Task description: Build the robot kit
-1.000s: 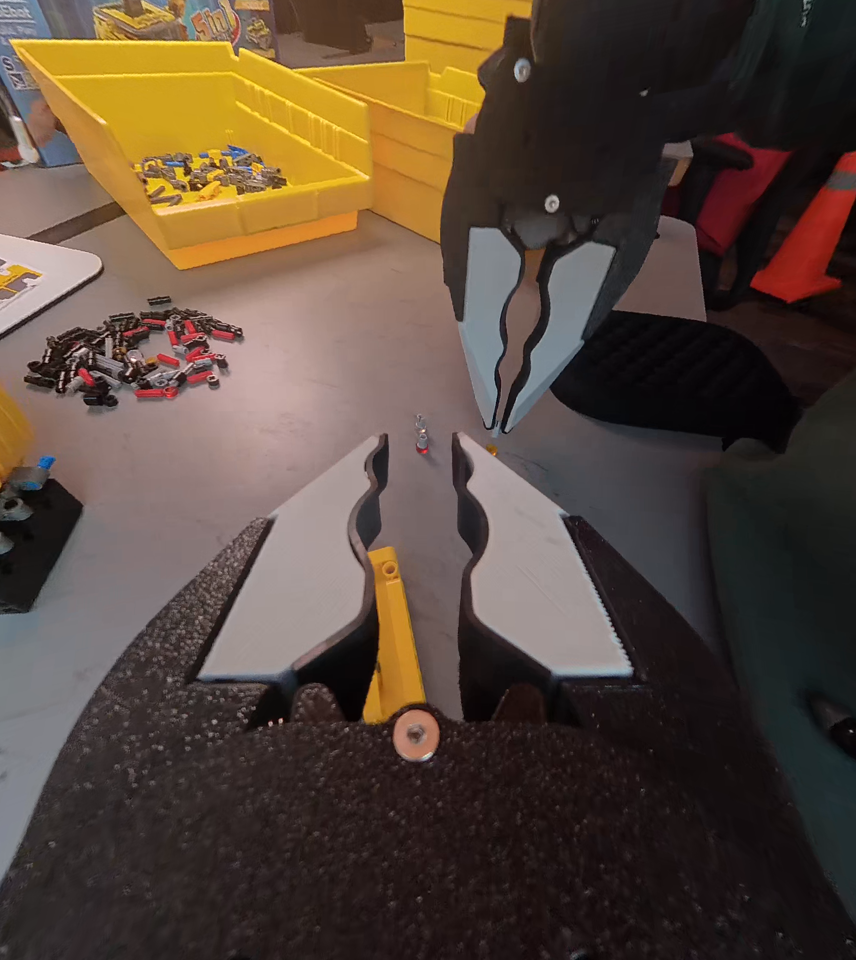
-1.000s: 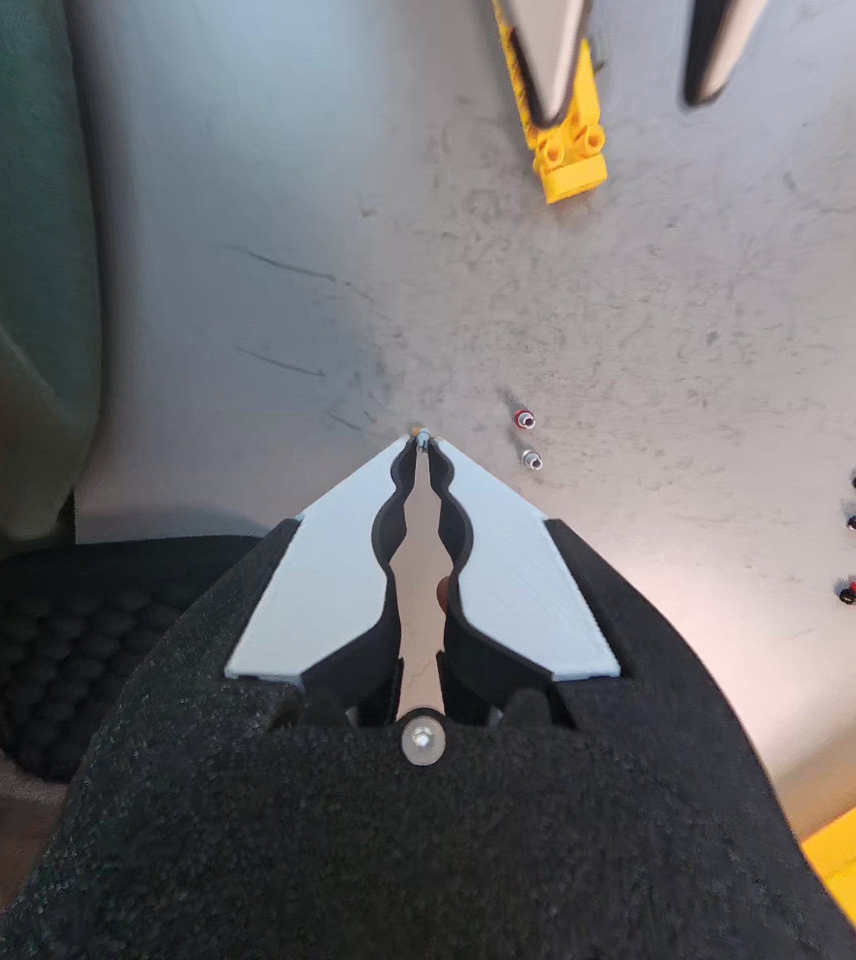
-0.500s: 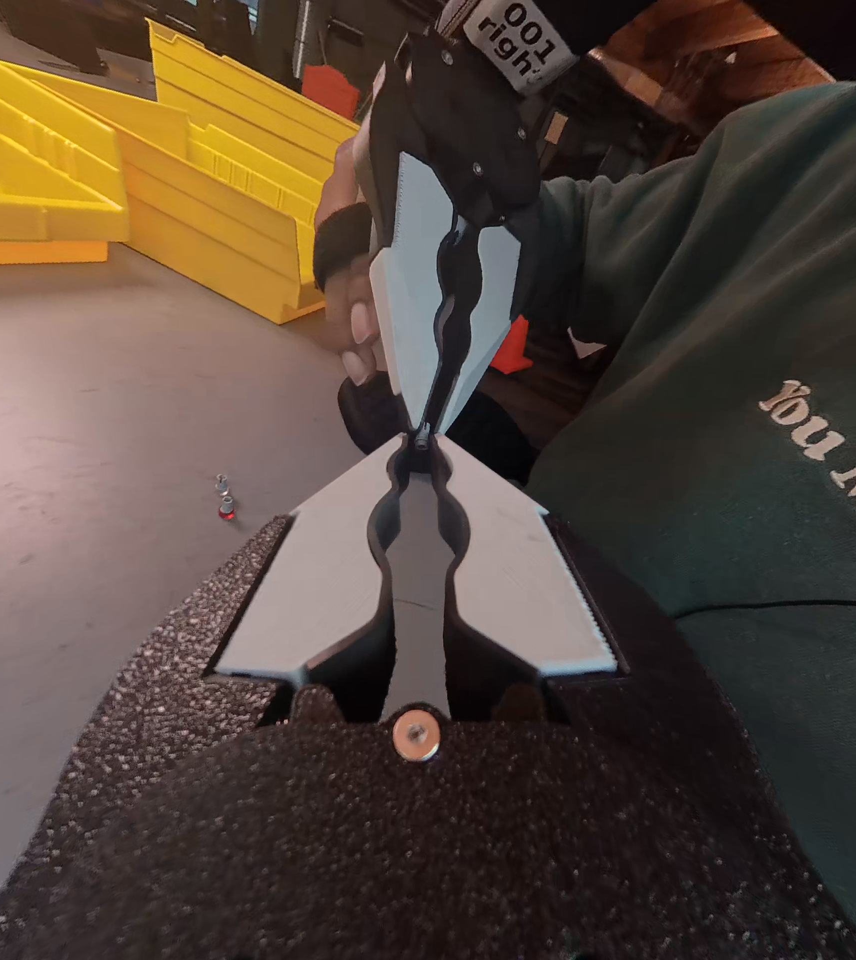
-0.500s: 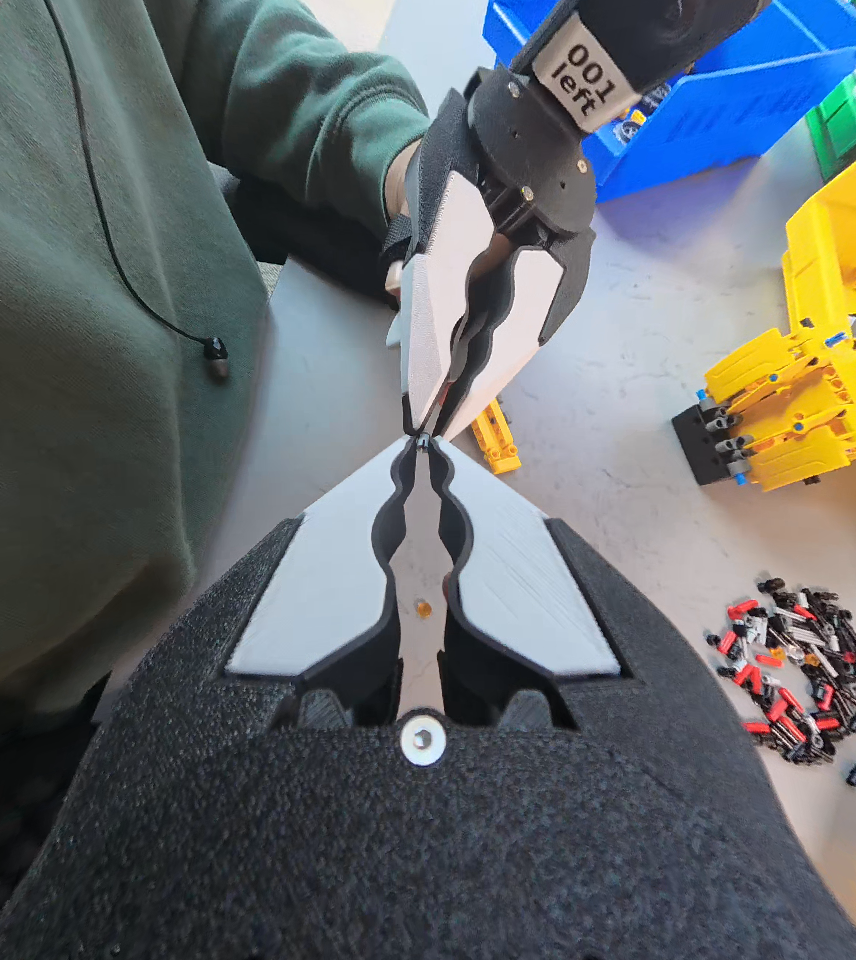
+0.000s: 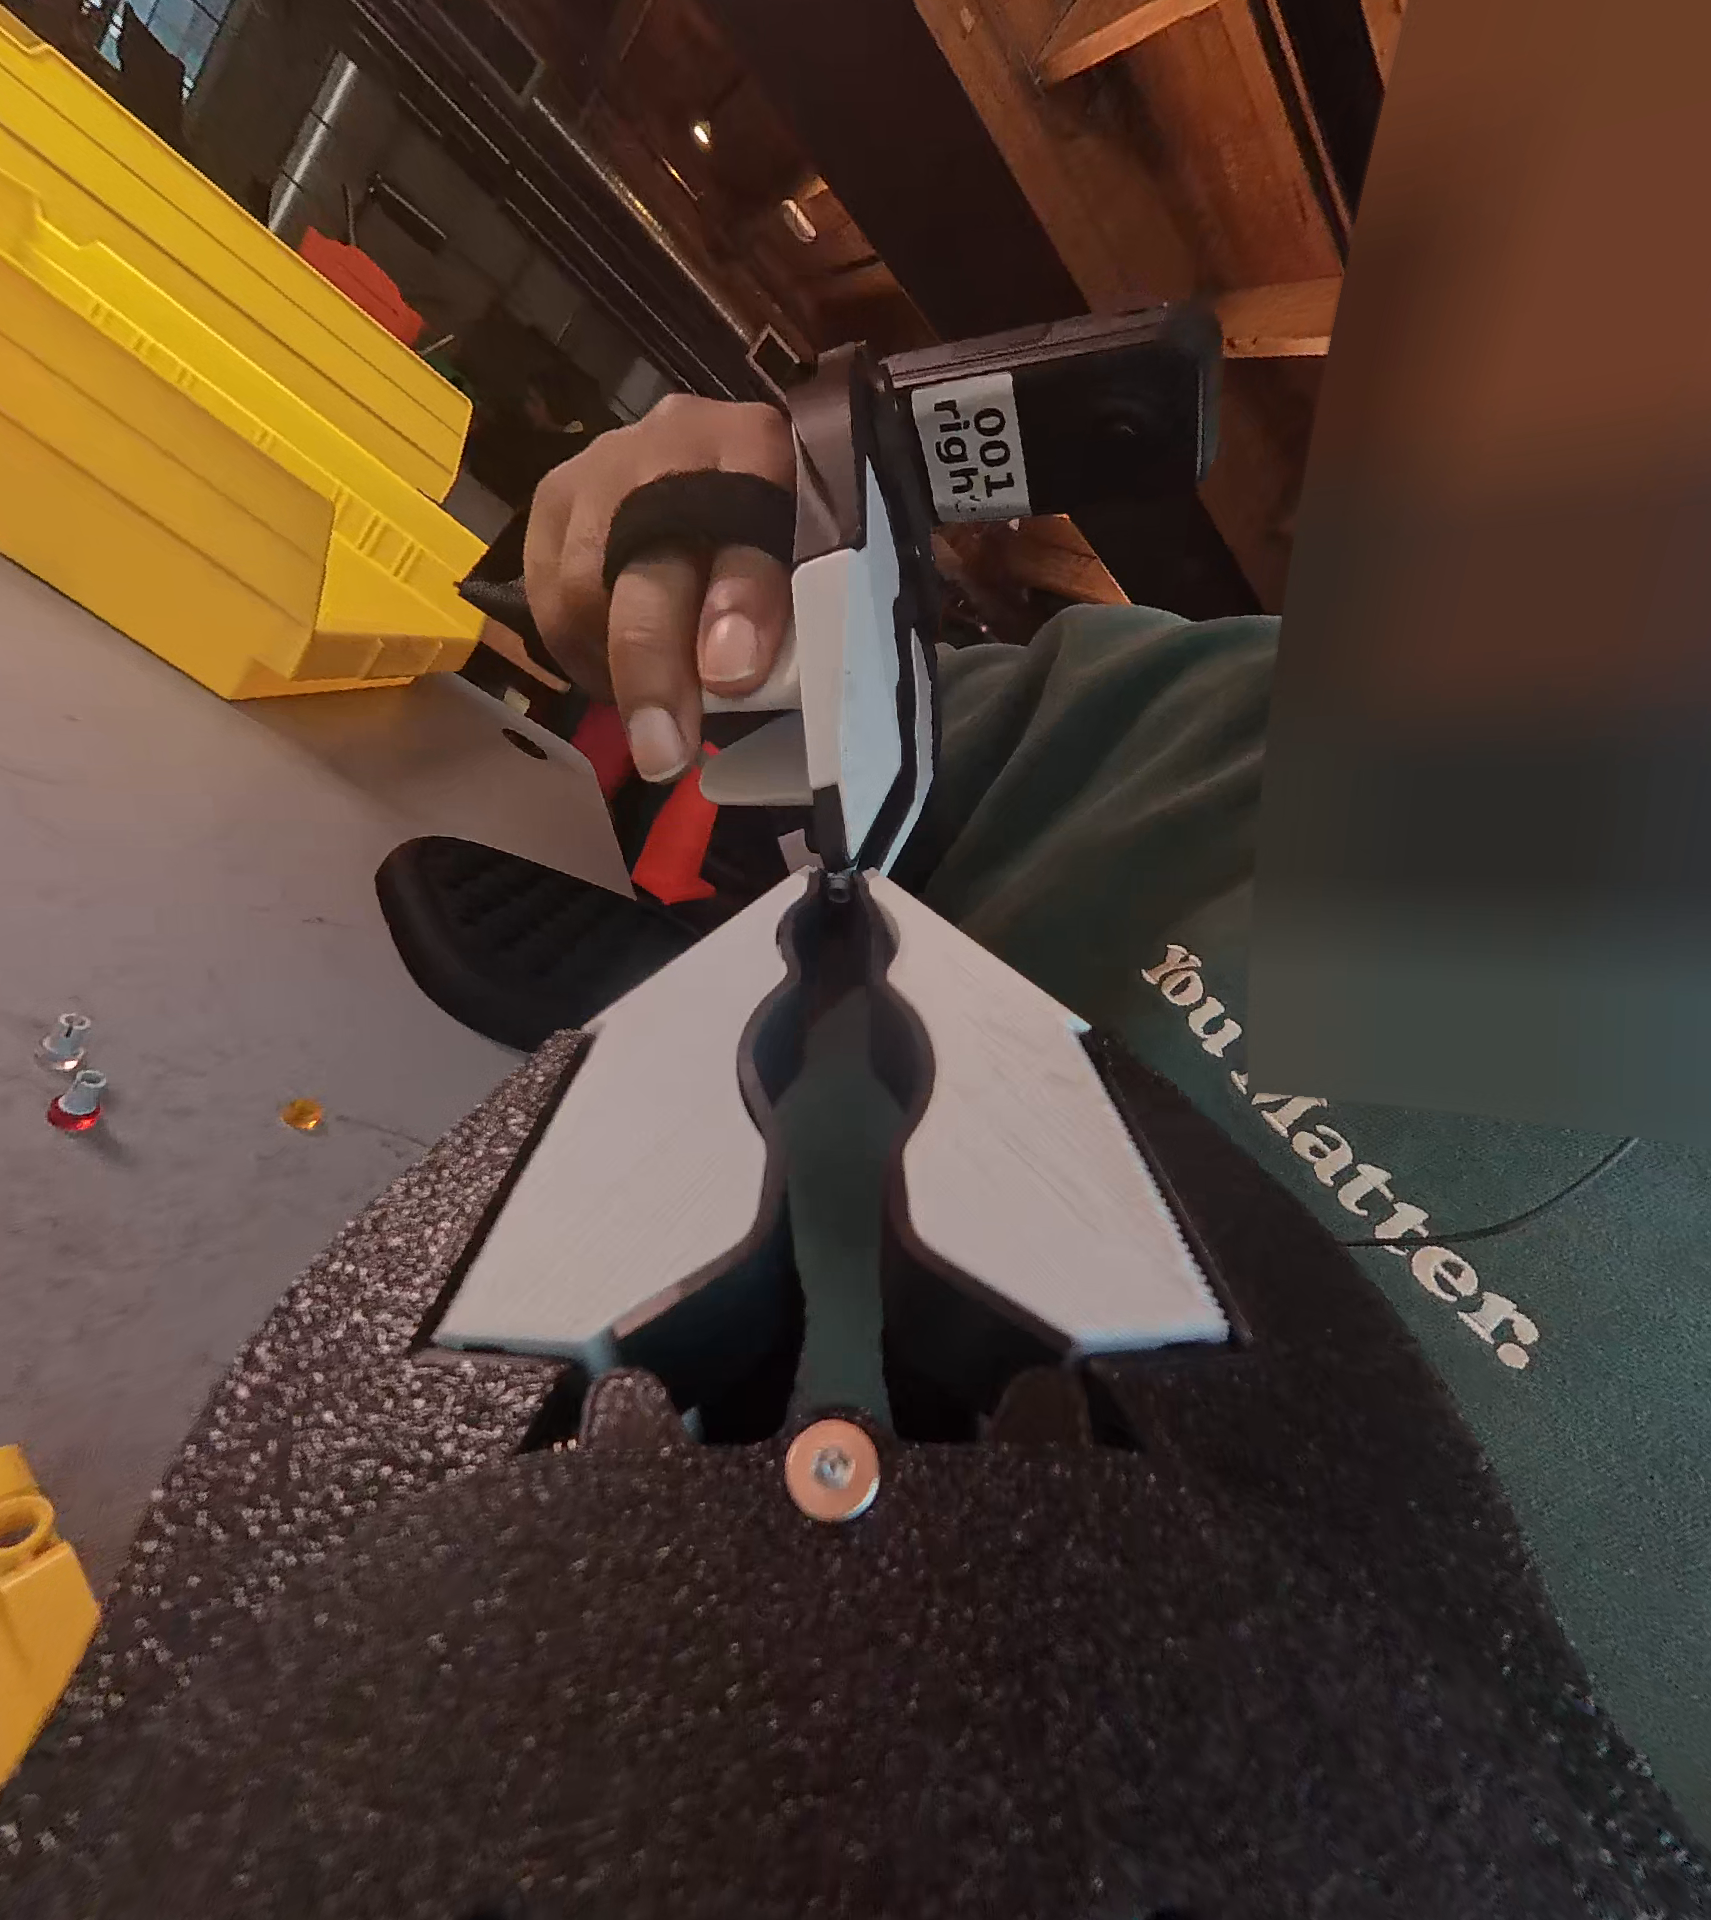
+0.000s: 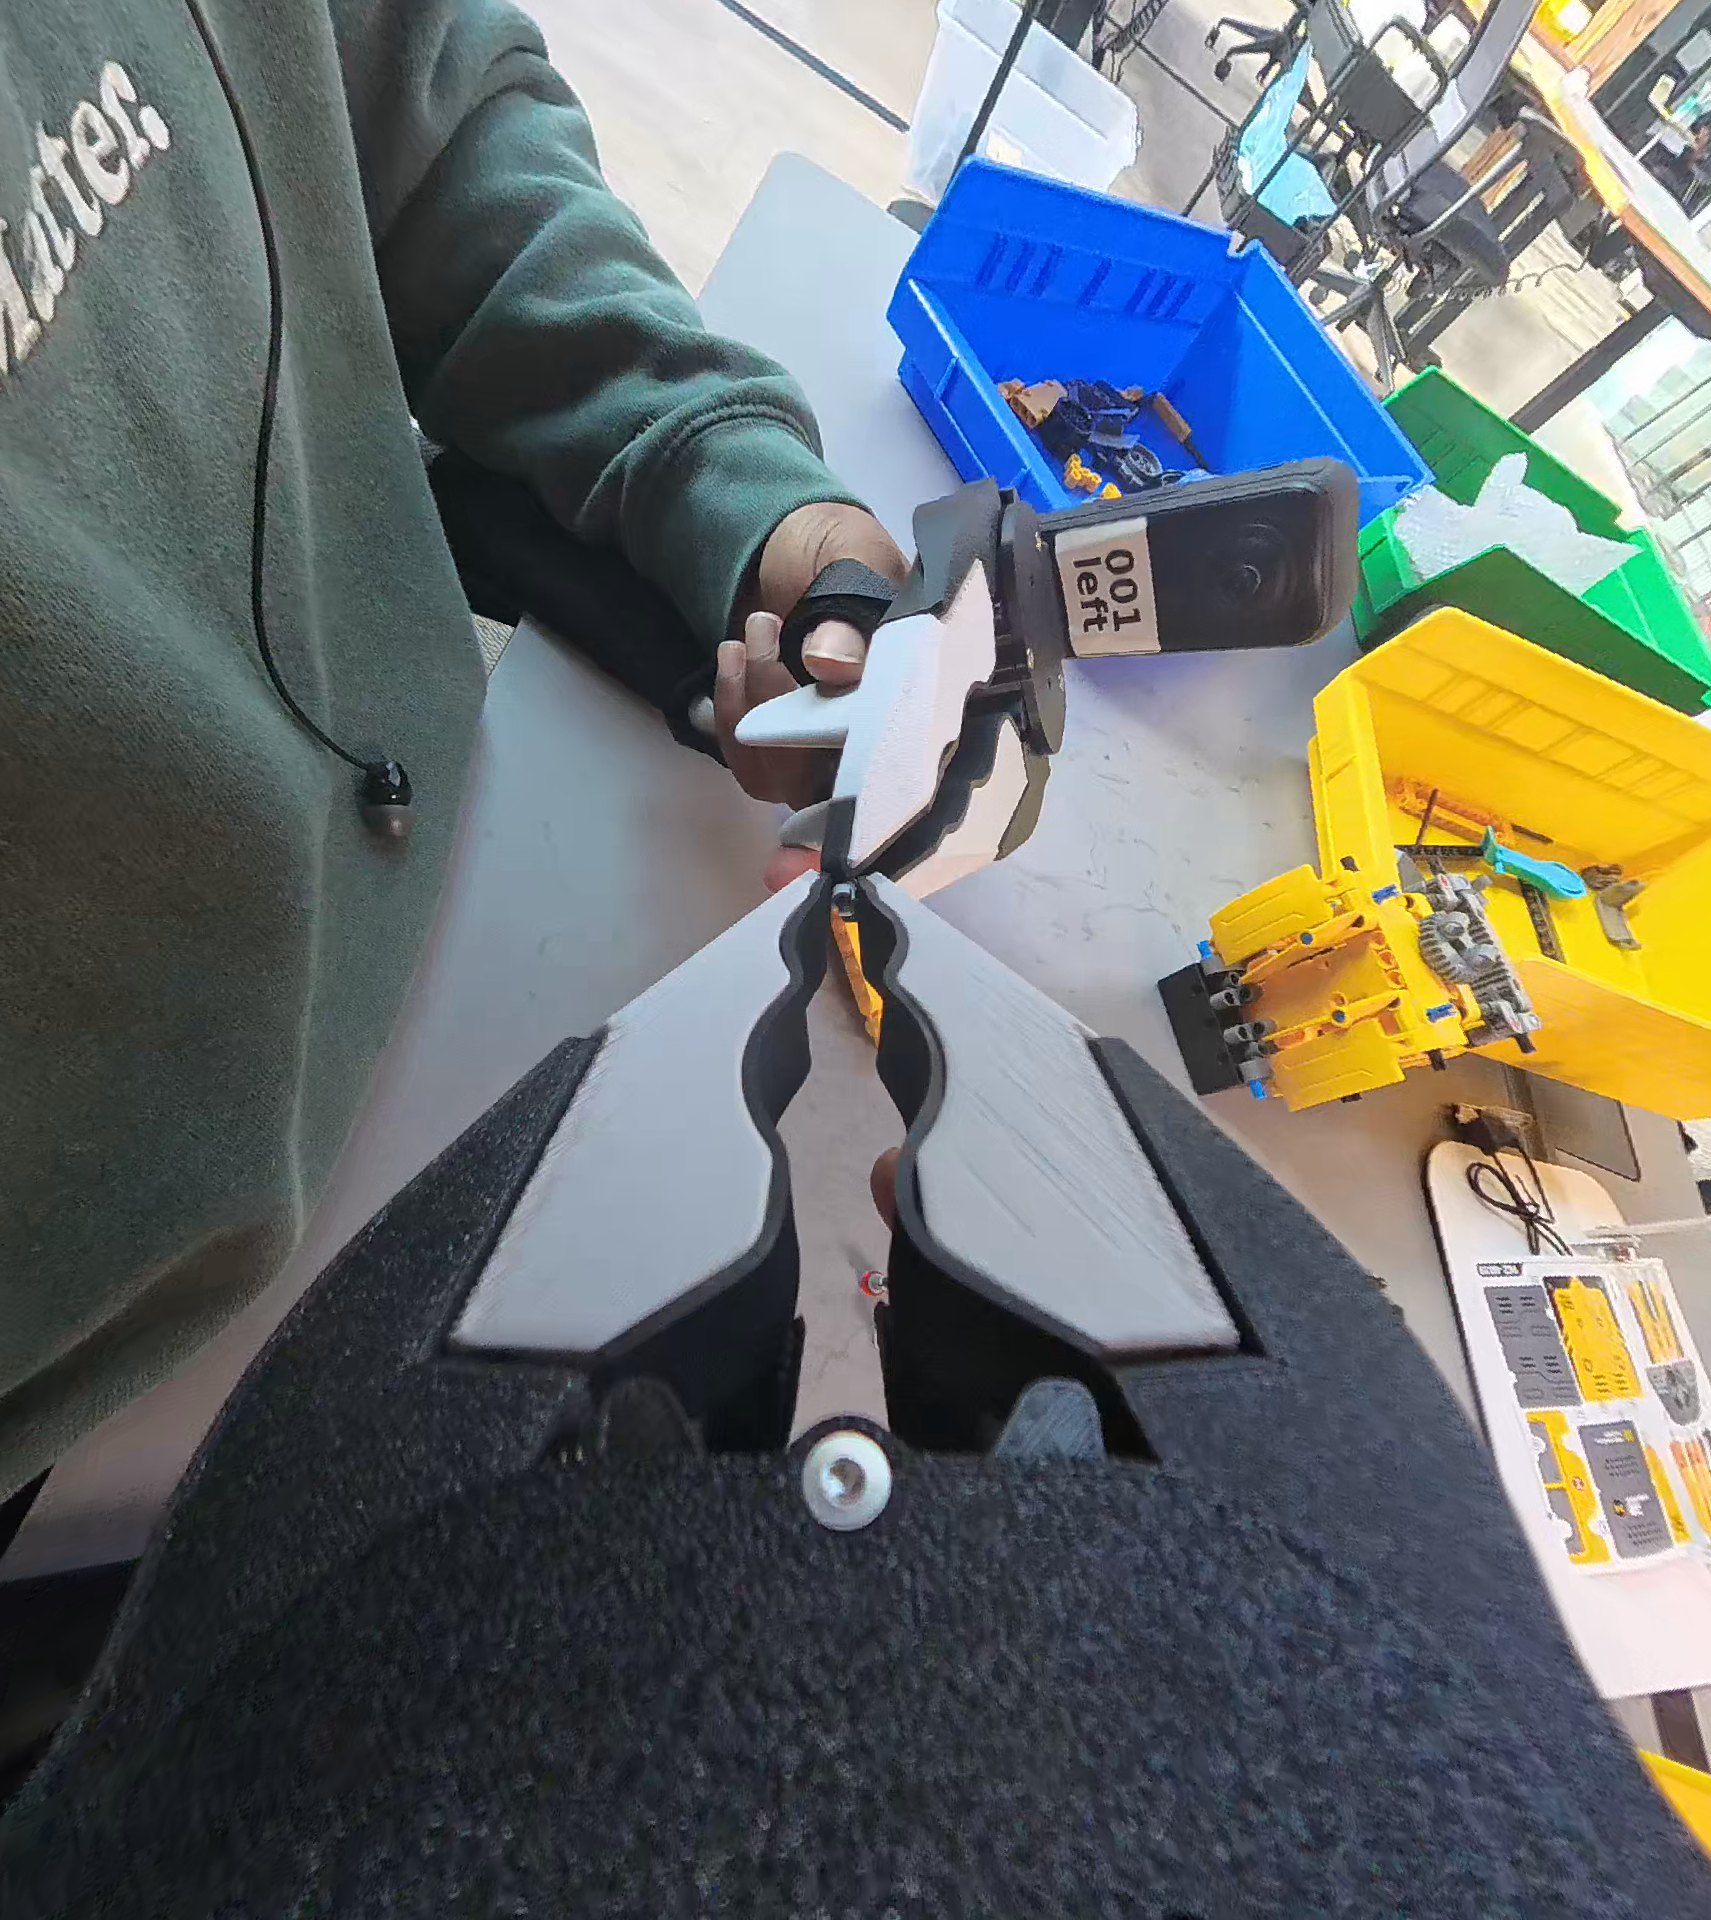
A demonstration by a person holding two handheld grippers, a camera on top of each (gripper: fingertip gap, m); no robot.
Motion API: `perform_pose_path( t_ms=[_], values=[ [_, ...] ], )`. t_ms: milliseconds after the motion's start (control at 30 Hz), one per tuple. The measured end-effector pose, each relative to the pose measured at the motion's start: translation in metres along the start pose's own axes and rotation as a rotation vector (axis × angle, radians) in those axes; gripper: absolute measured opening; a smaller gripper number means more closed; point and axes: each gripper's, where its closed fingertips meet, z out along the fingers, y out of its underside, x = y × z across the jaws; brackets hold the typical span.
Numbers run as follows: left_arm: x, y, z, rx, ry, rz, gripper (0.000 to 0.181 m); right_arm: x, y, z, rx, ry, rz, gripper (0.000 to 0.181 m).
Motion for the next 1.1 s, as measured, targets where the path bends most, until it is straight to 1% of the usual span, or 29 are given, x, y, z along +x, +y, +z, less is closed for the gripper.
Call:
perform_pose_path(
  t_ms=[100,167,200,233,300,433,500,567,667,867,1000,1100],
  values=[
    [0.000,0.000,0.000,0.007,0.016,-0.022,0.004,-0.001,0.000,0.000,-0.014,-0.012,0.011,0.004],
    [-0.009,-0.001,-0.001,0.008,-0.041,-0.018,0.004,0.004,0.009,0.001,-0.066,-0.010,0.048,0.003],
    [-0.017,-0.003,-0.003,0.006,-0.102,0.012,0.000,0.004,0.016,0.001,-0.099,-0.030,0.073,0.003],
    [-0.025,-0.006,-0.007,0.008,-0.176,0.057,0.004,0.003,0.029,0.001,-0.156,-0.059,0.112,0.003],
    [-0.043,-0.012,-0.019,-0.021,-0.354,0.170,0.012,0.001,0.066,0.001,-0.328,-0.107,0.155,0.003],
    [-0.071,-0.017,-0.042,-0.093,-0.659,0.361,0.017,-0.021,0.132,0.007,-0.599,-0.259,0.203,0.003],
    [-0.083,-0.018,-0.054,-0.143,-0.791,0.437,0.020,-0.027,0.148,0.008,-0.665,-0.315,0.222,0.003],
    [-0.090,-0.018,-0.062,-0.173,-0.869,0.486,0.022,-0.028,0.156,0.009,-0.706,-0.341,0.225,0.003],
    [-0.093,-0.018,-0.069,-0.194,-0.921,0.516,0.023,-0.029,0.159,0.011,-0.737,-0.376,0.229,0.003],
    [-0.091,-0.022,-0.071,-0.186,-0.937,0.535,0.023,-0.031,0.156,0.015,-0.759,-0.413,0.205,0.003],
    [-0.090,-0.023,-0.072,-0.182,-0.939,0.537,0.023,-0.031,0.150,0.018,-0.742,-0.421,0.203,0.003],
    [-0.089,-0.023,-0.072,-0.184,-0.939,0.541,0.023,-0.032,0.153,0.018,-0.757,-0.426,0.194,0.003]
  ],
)
